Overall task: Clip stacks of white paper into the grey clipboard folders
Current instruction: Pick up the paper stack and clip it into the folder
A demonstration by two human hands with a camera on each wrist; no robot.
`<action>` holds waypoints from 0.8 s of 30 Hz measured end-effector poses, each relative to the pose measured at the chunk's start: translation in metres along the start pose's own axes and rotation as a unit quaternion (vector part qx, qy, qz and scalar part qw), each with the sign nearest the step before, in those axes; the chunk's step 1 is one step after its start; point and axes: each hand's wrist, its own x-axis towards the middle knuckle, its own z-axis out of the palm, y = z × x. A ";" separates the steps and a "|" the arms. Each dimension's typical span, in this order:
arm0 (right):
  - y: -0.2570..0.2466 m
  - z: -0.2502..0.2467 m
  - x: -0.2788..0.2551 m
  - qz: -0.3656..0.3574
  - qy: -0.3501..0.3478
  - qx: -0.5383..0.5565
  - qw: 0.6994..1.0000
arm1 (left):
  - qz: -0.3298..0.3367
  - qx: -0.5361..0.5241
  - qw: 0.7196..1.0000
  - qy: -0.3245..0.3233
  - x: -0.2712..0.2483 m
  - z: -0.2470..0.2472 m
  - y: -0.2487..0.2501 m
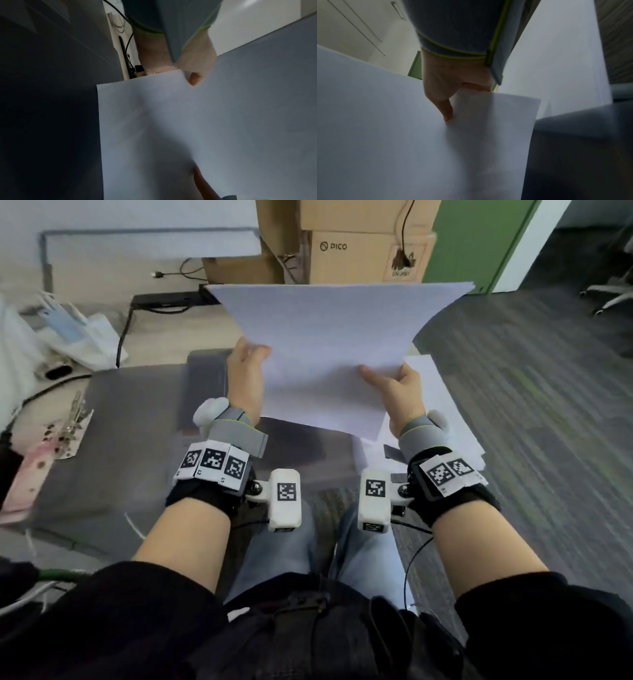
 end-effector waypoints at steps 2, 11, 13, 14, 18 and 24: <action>-0.003 0.012 0.001 0.002 -0.001 0.011 1.000 | 0.010 0.010 1.000 0.007 0.002 -0.011 0.005; 0.008 0.045 0.004 0.076 -0.024 -0.154 0.985 | -0.103 0.195 0.975 -0.028 0.020 -0.057 -0.005; 0.017 0.044 0.005 0.120 -0.022 -0.233 0.965 | -0.163 0.273 0.947 -0.045 0.018 -0.058 -0.014; 0.022 0.044 0.005 0.142 -0.024 -0.256 0.956 | -0.181 0.300 0.935 -0.048 0.015 -0.060 -0.017; 0.037 0.036 -0.001 0.215 -0.032 -0.301 0.929 | -0.239 0.355 0.899 -0.089 0.010 -0.069 -0.029; 0.030 0.028 -0.006 0.309 -0.014 -0.353 0.883 | -0.324 0.288 0.888 -0.153 0.010 -0.078 -0.035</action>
